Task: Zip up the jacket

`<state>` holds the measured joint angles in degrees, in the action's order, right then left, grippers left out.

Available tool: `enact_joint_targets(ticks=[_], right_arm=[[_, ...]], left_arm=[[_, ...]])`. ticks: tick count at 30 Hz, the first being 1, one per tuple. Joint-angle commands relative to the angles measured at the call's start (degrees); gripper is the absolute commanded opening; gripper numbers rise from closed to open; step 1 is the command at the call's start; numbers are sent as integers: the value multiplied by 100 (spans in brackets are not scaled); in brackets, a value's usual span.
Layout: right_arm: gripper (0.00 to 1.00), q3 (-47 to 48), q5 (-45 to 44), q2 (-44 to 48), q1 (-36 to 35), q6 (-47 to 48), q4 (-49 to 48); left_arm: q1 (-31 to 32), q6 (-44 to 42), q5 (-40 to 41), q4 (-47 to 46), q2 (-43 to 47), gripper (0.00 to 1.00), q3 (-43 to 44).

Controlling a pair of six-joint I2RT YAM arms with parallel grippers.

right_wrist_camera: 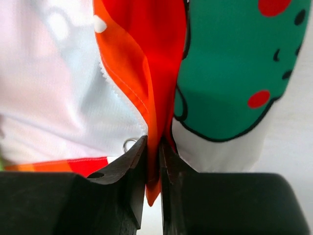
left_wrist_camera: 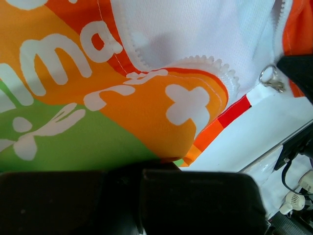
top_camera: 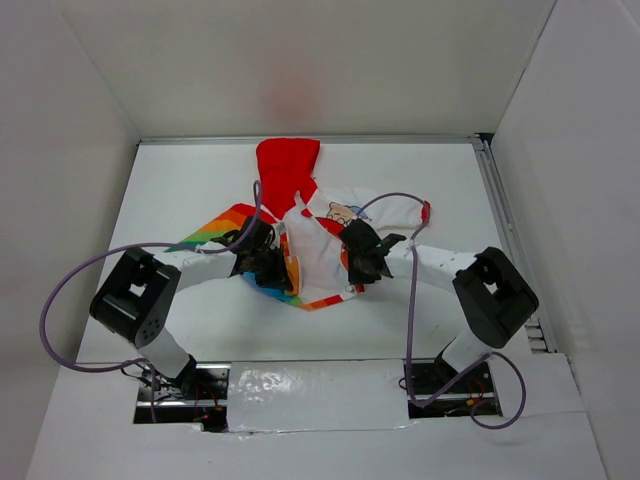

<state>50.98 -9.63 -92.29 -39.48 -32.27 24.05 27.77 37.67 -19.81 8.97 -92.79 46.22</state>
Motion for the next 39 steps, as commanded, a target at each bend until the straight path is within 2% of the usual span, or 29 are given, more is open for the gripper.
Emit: enact_joint_targets(ticks=[1,3,6,8,16,20,26,31,36,37,39], right_arm=[[21,-9,-21,632,20,10,-173],[19,-9,-118,869,46,37,-121],[7,-62,-153,1046,125,-42,-103],[5,-97,-153,1169,178,-78,-120],[9,-378,-338,1819,503,-209,-314],[13,-562,-373,2127,758,-227,-164],[14,-984,293,2426,1109,-174,-357],[25,-1002,444,2391,1215,-104,-270],[23,-1204,750,2400,1259,-86,-366],[18,-1283,821,2374,1268,-69,-410],[15,-1345,936,2347,1259,-8,-577]], left_arm=[[-43,-85,127,34,77,0,-7],[-52,-84,153,35,86,0,-16],[-87,-84,162,43,60,0,-25],[-105,-84,162,43,51,0,-25],[-228,-32,302,122,42,0,-69],[-333,-5,303,87,7,0,-157],[-465,-5,206,140,-72,0,-113],[-527,12,162,140,-81,0,-122],[-571,12,127,166,-107,0,-95],[-571,12,127,166,-99,0,-104],[-562,4,136,166,-72,0,-104]])
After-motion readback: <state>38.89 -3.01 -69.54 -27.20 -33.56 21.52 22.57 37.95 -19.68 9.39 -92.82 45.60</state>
